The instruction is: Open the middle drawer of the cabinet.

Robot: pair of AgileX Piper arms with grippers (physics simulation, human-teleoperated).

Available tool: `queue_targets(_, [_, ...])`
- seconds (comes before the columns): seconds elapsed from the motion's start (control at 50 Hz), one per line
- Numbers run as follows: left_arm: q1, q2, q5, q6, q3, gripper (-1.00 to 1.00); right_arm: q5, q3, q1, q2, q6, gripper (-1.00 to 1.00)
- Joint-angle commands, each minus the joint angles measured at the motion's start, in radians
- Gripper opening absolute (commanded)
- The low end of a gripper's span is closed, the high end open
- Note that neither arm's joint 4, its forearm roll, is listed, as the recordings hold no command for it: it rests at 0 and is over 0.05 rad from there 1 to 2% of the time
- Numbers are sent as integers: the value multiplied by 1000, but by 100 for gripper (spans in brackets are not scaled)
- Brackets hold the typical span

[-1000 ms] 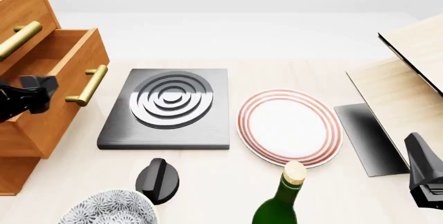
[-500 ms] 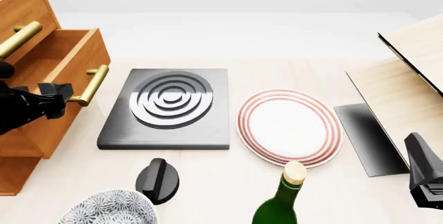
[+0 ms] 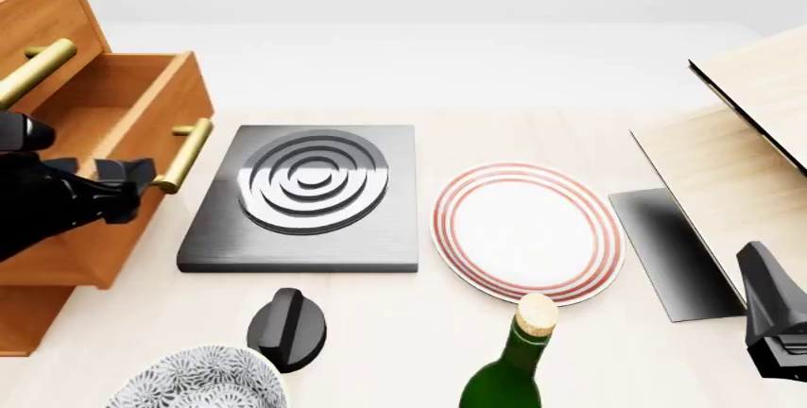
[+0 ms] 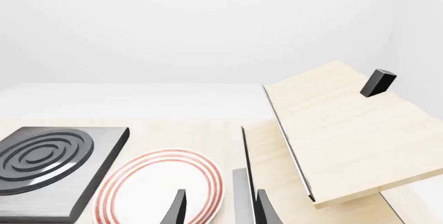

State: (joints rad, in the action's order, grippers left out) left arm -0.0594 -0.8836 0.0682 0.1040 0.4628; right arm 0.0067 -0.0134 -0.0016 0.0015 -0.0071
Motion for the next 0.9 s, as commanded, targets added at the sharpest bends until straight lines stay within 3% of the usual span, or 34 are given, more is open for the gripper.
queue_targets(0.02, [-57,25,38,2,-5,100,0,0,0,0,0,100])
queue_targets(0.22, [-145,-21,12,-2,6,100,0,0,0,0,0,100])
queue_targets(0.4, [-249,-152,-79,1,14,100,0,0,0,0,0,100])
queue_targets(0.58, [-373,-258,-114,20,99,100,0,0,0,0,0,100])
queue_targets(0.7, [-453,-238,-83,83,147,100,0,0,0,0,0,100])
queue_targets(0.9, [-481,-198,-43,93,170,100,0,0,0,0,0,100])
